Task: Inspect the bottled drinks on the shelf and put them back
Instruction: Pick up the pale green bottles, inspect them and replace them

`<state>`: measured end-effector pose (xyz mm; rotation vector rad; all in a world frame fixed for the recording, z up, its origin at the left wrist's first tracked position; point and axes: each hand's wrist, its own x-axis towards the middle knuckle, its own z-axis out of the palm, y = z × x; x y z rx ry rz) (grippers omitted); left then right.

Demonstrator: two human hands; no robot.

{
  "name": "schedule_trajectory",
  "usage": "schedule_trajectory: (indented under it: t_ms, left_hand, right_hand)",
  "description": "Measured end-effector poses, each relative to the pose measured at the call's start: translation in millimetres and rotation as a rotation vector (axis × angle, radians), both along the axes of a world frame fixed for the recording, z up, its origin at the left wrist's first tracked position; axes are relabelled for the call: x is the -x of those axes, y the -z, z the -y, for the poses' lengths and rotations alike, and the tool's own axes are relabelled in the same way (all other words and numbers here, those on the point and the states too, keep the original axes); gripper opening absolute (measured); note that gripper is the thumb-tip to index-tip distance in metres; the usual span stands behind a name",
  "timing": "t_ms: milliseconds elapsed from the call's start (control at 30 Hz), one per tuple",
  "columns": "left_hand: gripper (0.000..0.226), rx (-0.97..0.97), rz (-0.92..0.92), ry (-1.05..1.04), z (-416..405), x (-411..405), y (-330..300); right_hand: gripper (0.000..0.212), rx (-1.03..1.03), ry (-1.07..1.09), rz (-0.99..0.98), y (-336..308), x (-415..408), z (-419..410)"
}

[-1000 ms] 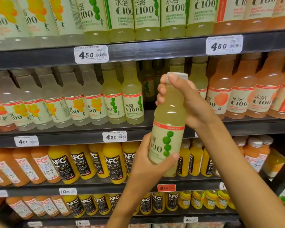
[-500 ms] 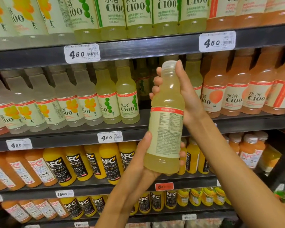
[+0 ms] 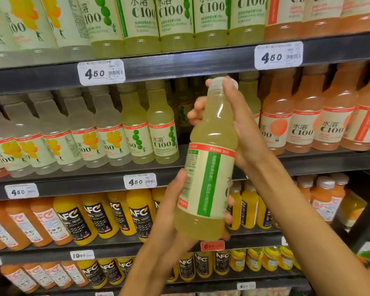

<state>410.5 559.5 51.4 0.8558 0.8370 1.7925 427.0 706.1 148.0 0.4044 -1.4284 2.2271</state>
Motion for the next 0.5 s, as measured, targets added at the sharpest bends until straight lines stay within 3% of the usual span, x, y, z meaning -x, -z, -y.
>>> schedule_trajectory:
  t_ms: [67,133,333,433,500]
  left_hand:
    - [0.072,-0.013,0.090,0.091,-6.8,-2.5,3.1]
    - [0.073,-0.017,0.102,0.126,-9.8,-2.6,7.5]
    - [0.067,0.097,-0.236,-0.349,-4.4,10.0,6.0]
    - [0.074,0.159,-0.211,-0.425,-13.3,5.7,1.6]
    - [0.078,0.154,-0.132,-0.396,-15.6,5.5,3.5]
  right_hand:
    - [0.034,0.088,-0.154,0.003,2.5,3.1,1.9]
    - [0.030,0.086,-0.168,0.006,3.4,2.9,1.3]
    - [0.018,-0.078,0.140,-0.006,-3.5,-3.4,-2.3]
    - [0.026,-0.171,0.310,0.058,-6.8,-3.7,5.1]
    - [0.027,-0.168,0.309,0.109,-7.6,-2.9,5.7]
